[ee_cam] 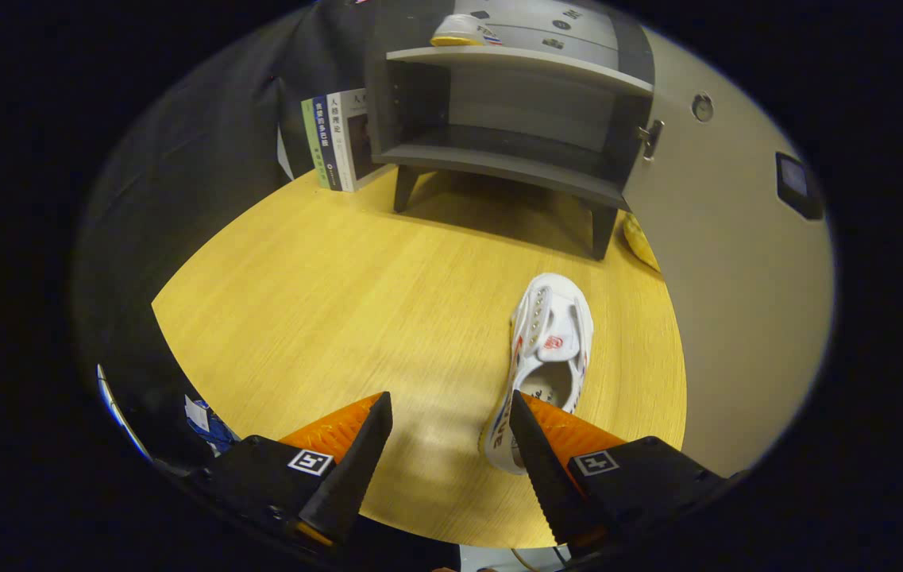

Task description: Open the shoe cabinet door, grab the shoes and put them into the shoe cabinet, then close the shoe cabinet door.

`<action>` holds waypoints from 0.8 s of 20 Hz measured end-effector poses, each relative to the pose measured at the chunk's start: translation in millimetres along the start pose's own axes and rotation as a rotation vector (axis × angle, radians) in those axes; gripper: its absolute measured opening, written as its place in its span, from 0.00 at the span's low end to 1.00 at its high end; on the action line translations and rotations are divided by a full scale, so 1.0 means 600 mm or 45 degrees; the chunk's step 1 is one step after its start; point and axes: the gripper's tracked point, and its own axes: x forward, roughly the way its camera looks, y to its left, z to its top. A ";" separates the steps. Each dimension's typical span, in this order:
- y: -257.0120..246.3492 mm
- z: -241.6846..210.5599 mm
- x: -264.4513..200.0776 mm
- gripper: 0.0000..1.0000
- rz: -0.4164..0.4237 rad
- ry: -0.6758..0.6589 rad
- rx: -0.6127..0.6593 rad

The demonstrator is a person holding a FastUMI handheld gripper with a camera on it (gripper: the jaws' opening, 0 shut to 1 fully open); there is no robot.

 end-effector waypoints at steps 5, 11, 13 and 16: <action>-0.022 -0.013 0.044 0.94 0.004 0.038 0.073; -0.036 0.016 0.132 0.91 -0.063 0.020 0.066; -0.061 0.047 0.147 0.83 -0.132 -0.039 0.058; -0.087 0.054 0.168 0.50 -0.203 -0.031 0.079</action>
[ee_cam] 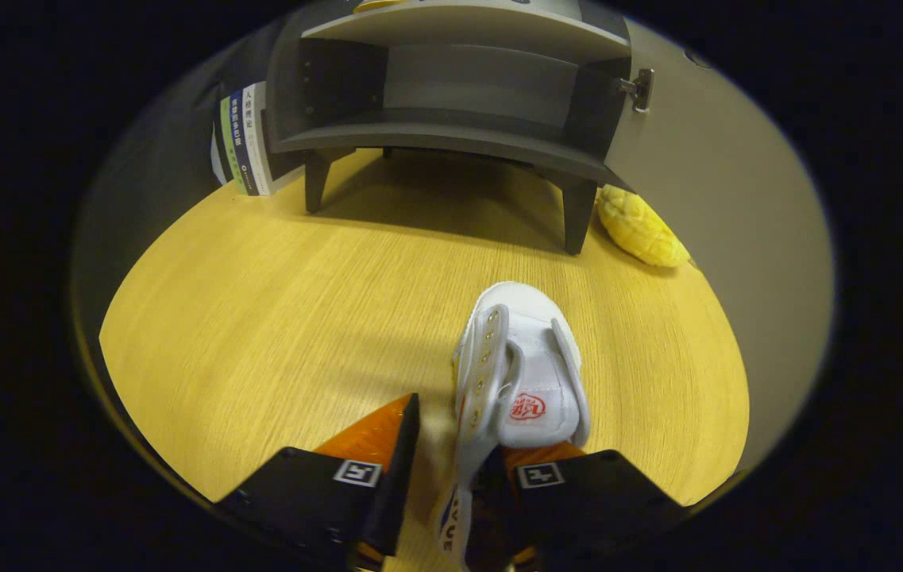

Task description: Open the shoe cabinet door, grab the shoes and put them into the shoe cabinet, then close the shoe cabinet door.

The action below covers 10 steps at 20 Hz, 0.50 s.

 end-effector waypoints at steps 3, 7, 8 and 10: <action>0.007 -0.004 0.008 0.16 0.029 0.010 -0.003; 0.005 0.005 -0.005 0.04 0.048 0.010 0.004; 0.006 0.000 -0.002 0.02 0.056 0.018 0.010; 0.003 0.007 -0.010 0.02 0.064 0.008 0.027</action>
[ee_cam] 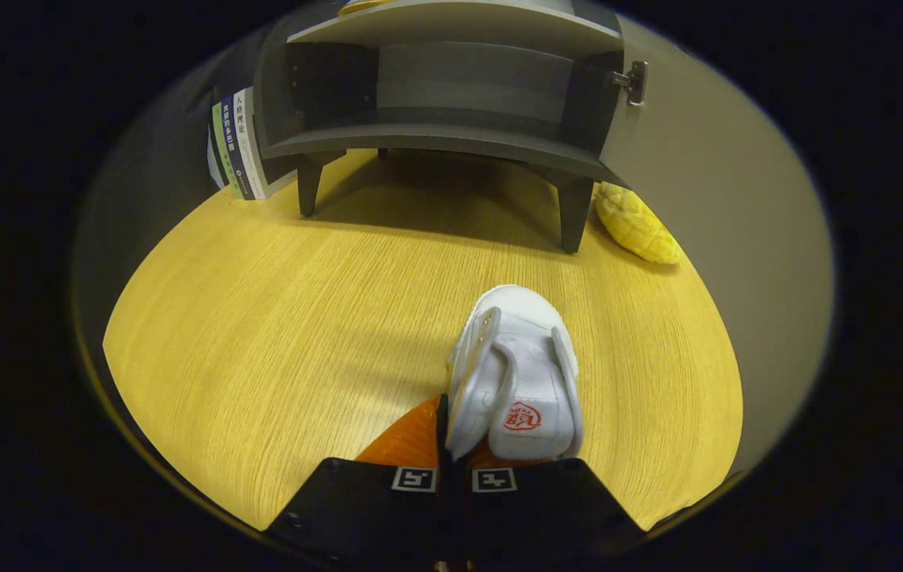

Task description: Open the shoe cabinet door, grab the shoes and put them into the shoe cabinet, then close the shoe cabinet door.

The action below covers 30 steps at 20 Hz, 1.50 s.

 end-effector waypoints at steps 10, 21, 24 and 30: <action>0.015 0.091 -0.139 0.02 -0.039 -0.145 0.022; 0.038 0.264 -0.318 0.02 -0.021 -0.386 0.018; 0.035 0.347 -0.365 0.02 -0.038 -0.501 0.008; -0.003 0.516 -0.393 0.02 -0.087 -0.681 -0.012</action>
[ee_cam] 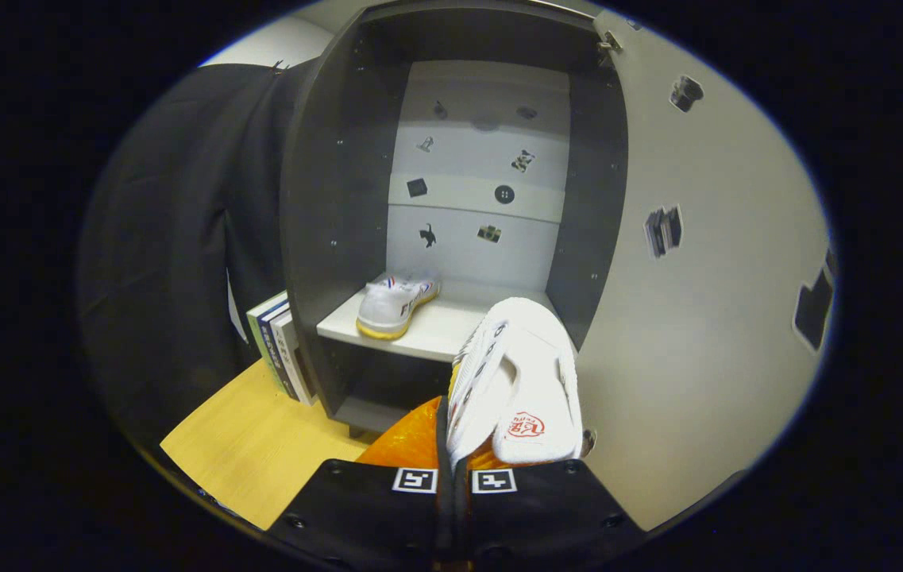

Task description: Open the shoe cabinet door, grab the shoes and put them into the shoe cabinet, then close the shoe cabinet door.

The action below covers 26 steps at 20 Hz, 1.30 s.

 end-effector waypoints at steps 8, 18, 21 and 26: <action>-0.063 0.149 0.186 0.02 -0.045 -0.041 0.101; -0.050 0.140 0.405 0.02 -0.019 0.140 0.055; -0.048 0.123 0.432 0.02 -0.057 0.191 0.031; -0.048 0.095 0.429 0.18 -0.086 0.256 0.047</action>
